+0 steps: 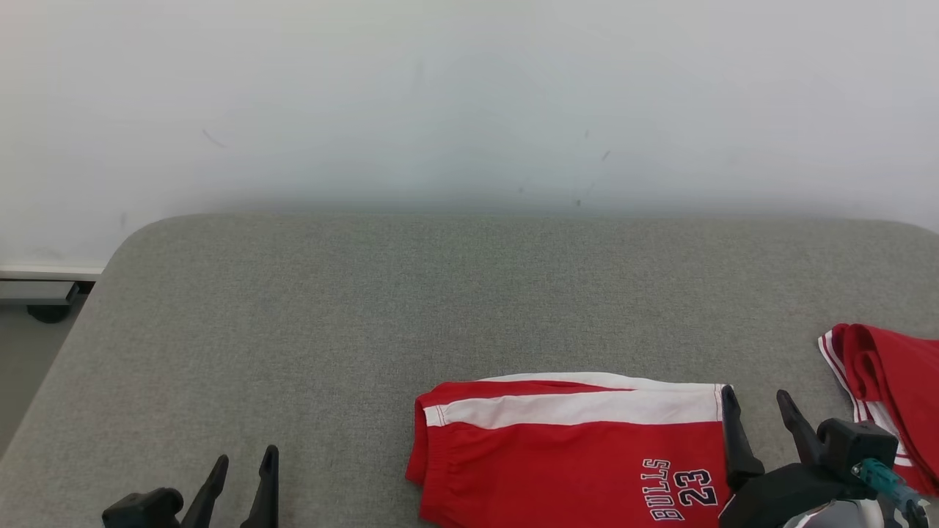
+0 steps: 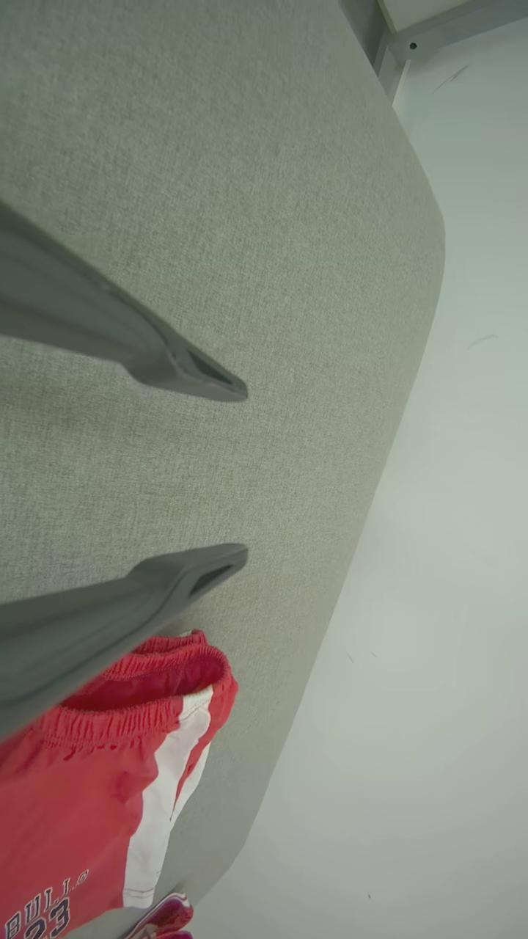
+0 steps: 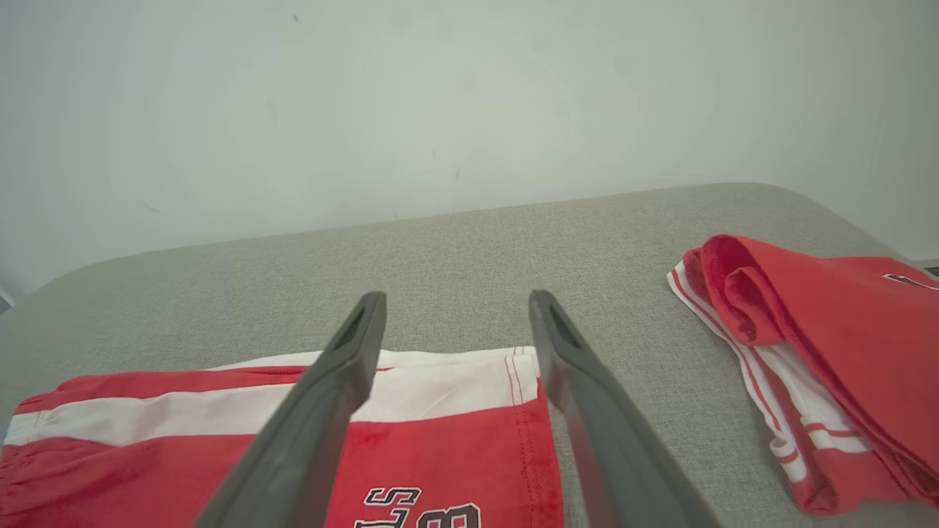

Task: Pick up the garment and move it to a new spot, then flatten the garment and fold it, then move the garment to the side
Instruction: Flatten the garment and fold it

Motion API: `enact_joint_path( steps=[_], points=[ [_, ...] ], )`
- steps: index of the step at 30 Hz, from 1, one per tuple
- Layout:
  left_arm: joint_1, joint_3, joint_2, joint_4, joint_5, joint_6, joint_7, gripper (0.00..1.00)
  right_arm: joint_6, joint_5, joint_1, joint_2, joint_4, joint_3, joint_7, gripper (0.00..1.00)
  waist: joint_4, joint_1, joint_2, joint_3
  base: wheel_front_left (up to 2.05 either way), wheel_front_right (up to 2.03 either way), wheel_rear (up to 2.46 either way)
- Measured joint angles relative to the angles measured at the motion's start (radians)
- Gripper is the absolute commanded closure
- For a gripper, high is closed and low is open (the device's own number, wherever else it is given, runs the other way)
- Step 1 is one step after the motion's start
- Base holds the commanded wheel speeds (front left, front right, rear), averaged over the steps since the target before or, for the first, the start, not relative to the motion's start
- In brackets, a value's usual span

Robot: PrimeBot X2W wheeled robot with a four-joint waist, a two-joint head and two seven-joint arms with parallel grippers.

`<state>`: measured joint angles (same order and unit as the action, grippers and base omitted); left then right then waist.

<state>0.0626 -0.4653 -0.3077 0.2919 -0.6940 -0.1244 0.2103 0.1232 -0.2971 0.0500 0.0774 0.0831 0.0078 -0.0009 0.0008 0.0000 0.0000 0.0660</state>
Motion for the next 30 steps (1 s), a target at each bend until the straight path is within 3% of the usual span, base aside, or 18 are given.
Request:
enact_joint_path(
  steps=[30],
  points=[
    [-0.018,0.065,0.021,-0.095,0.108,0.000,-0.077,0.00,0.000,0.000,-0.023,-0.009,0.049,0.017,-0.048,0.00,-0.002,0.0000,0.0000,-0.023,0.00,0.00,0.00]
  ],
)
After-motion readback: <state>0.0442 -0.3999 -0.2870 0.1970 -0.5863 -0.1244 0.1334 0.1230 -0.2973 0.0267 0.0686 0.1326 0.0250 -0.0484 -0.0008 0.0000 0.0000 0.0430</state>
